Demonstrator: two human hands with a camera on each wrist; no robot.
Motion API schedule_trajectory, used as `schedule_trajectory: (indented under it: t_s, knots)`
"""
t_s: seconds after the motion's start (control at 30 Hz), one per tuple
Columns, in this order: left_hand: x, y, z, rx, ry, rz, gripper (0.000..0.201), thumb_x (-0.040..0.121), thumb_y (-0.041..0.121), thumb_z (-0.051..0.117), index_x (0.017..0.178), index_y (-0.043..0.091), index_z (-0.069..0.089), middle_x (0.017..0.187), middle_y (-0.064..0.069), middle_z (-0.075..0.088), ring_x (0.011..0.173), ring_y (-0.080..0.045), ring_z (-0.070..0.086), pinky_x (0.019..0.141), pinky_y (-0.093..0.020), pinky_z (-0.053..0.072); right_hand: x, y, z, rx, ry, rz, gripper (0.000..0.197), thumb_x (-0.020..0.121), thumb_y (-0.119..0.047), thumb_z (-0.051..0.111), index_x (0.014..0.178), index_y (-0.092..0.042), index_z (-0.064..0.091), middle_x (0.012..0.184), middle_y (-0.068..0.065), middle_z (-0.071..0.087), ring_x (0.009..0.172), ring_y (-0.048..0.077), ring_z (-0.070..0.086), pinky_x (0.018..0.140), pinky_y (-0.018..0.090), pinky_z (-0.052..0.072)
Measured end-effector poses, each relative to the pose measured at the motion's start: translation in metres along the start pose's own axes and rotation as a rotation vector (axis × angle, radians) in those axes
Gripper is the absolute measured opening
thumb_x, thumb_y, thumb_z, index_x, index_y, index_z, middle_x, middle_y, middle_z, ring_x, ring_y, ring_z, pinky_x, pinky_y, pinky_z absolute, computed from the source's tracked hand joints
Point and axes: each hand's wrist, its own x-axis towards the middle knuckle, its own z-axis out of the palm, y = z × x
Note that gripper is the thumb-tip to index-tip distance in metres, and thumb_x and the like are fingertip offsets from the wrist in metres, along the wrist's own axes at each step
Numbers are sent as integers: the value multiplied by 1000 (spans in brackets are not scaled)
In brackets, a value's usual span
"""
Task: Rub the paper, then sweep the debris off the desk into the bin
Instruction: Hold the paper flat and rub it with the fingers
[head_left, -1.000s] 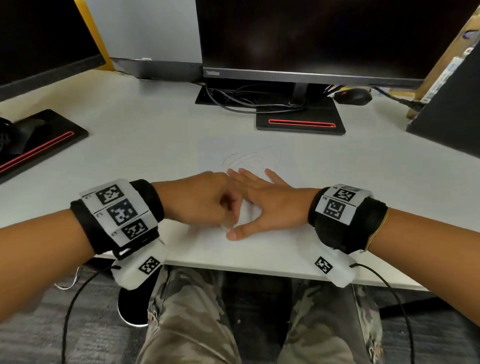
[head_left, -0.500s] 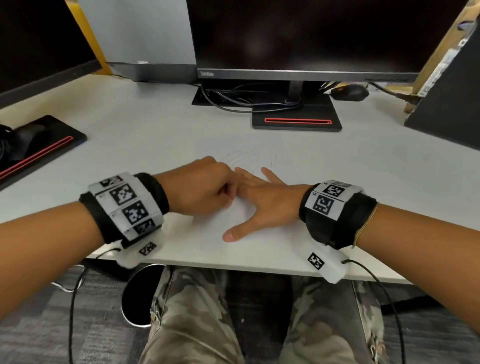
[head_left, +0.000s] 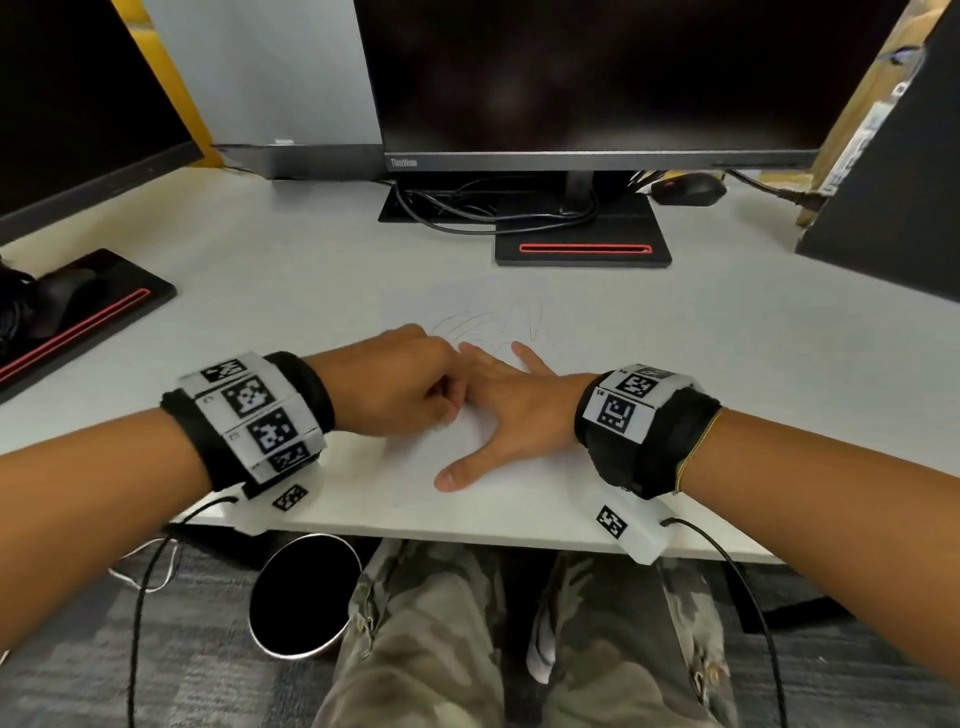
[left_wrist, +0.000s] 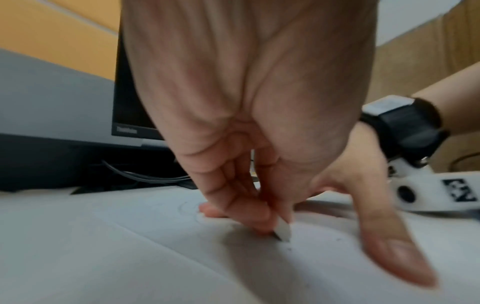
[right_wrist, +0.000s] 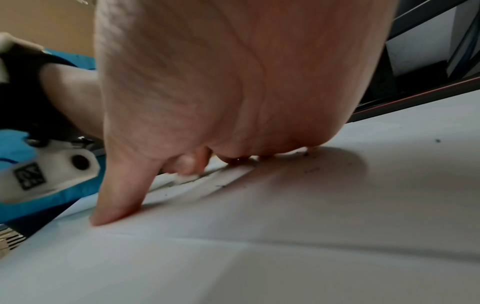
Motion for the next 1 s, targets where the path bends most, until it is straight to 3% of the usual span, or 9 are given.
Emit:
schedule_trajectory:
  t_s: [0.23, 0.33, 0.43, 0.53, 0.6, 0.67, 0.77, 0.9, 1.0]
  knots:
    - [-18, 0, 1, -76, -70, 9, 14, 92, 18, 71, 84, 29, 73, 74, 19, 69, 73, 4, 63, 68, -13, 46, -3, -2, -3, -26, 5, -6, 129, 77, -88, 68, 169, -37, -7, 175, -18, -19, 158, 1, -23, 127, 53, -20]
    - [-13, -32, -14, -176, 175, -171, 11, 90, 19, 76, 85, 29, 76, 73, 11, 76, 67, 2, 66, 69, -19, 47, -12, -3, -17, -129, 5, -21, 123, 74, -87, 72, 169, -35, 14, 174, -15, 9, 160, 12, 9, 131, 54, 8]
    - [-9, -42, -9, -257, 171, -255, 7, 89, 19, 78, 89, 26, 77, 73, 3, 78, 64, -5, 69, 70, -23, 50, -10, -13, -24, -116, 82, -6, 111, 80, -89, 63, 166, -32, 22, 166, -14, 24, 152, 15, 26, 125, 52, 27]
    - [-5, -39, -3, -279, 197, -305, 4, 87, 21, 77, 84, 23, 74, 68, 3, 77, 61, -5, 66, 68, -24, 49, 4, -16, -23, -140, 46, -4, 120, 84, -86, 62, 171, -27, 4, 177, -13, 2, 163, 11, 5, 132, 51, 9]
    - [-7, -36, -1, -266, 243, -330, 7, 87, 24, 77, 82, 23, 72, 66, 5, 75, 64, -6, 68, 68, -24, 50, 11, -12, -20, -159, -37, 25, 126, 83, -89, 59, 170, -30, -12, 175, -17, -20, 160, 3, -19, 131, 51, -12]
    - [-13, -27, 6, -283, 190, -272, 9, 86, 22, 76, 79, 24, 71, 65, 8, 72, 65, -4, 67, 67, -22, 50, 13, -7, -15, -134, -54, 30, 131, 80, -92, 58, 168, -33, -19, 172, -20, -28, 155, -1, -29, 127, 50, -21]
    - [-19, -10, 13, -285, -5, -138, 11, 86, 19, 75, 79, 27, 71, 65, 14, 71, 61, 1, 64, 61, -13, 47, 14, -2, -7, -94, -34, 19, 137, 74, -95, 62, 166, -37, -21, 171, -22, -30, 153, -3, -33, 124, 50, -26]
    - [-10, -21, -4, -175, 162, -163, 26, 89, 19, 66, 71, 38, 66, 68, 7, 72, 64, -7, 66, 61, -15, 47, 18, -3, -8, -90, -21, 13, 136, 72, -97, 61, 166, -41, -20, 171, -22, -29, 153, -3, -34, 124, 52, -27]
    - [-15, -7, 9, -182, 58, -85, 14, 86, 19, 69, 76, 30, 69, 71, 8, 70, 65, -6, 64, 63, -22, 51, 19, -3, -7, -57, -16, 21, 137, 71, -94, 65, 166, -42, -18, 171, -23, -28, 153, -4, -33, 124, 51, -27]
